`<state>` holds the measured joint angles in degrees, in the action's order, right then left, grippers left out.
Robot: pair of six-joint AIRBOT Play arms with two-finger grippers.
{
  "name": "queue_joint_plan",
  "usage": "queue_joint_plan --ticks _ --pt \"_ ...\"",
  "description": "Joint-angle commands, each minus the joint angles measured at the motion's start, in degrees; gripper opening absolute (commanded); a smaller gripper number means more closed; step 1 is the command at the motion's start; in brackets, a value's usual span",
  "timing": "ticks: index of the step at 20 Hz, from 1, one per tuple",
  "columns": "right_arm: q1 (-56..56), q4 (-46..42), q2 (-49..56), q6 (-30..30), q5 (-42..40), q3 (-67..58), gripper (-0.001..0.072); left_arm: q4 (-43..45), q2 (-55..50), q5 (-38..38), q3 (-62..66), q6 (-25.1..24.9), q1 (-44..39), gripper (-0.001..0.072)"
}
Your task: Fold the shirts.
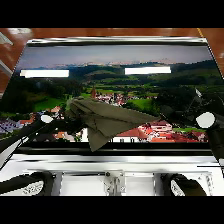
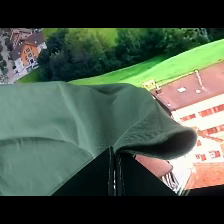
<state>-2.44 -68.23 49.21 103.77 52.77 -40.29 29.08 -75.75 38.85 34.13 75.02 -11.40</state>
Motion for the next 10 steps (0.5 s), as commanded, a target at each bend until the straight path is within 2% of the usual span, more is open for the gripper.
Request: queue_joint_plan --ticks 1,4,7,10 --pt "0.04 0.48 -0.39 -3.28 -1.51 -0.37 0.0055 -1.05 4.00 1.05 3.80 -8.68 -0.17 0.0039" --pt "0.04 0.42 -4.02 -10.43 -7.63 -4.83 0.0055 3.30 17.27 -2.89 10.45 -9.42 0.87 0.0039" --pt "0.02 -1.97 -9.01 -10.64 -16.96 -13.42 0.0055 5.49 31.30 -5.84 22.05 -9.38 3.74 0.0039" --pt "0.02 -7.32 -12.33 -10.36 -22.69 -25.00 0.0055 5.81 41.11 -13.86 37.33 -8.13 9.03 0.0039"
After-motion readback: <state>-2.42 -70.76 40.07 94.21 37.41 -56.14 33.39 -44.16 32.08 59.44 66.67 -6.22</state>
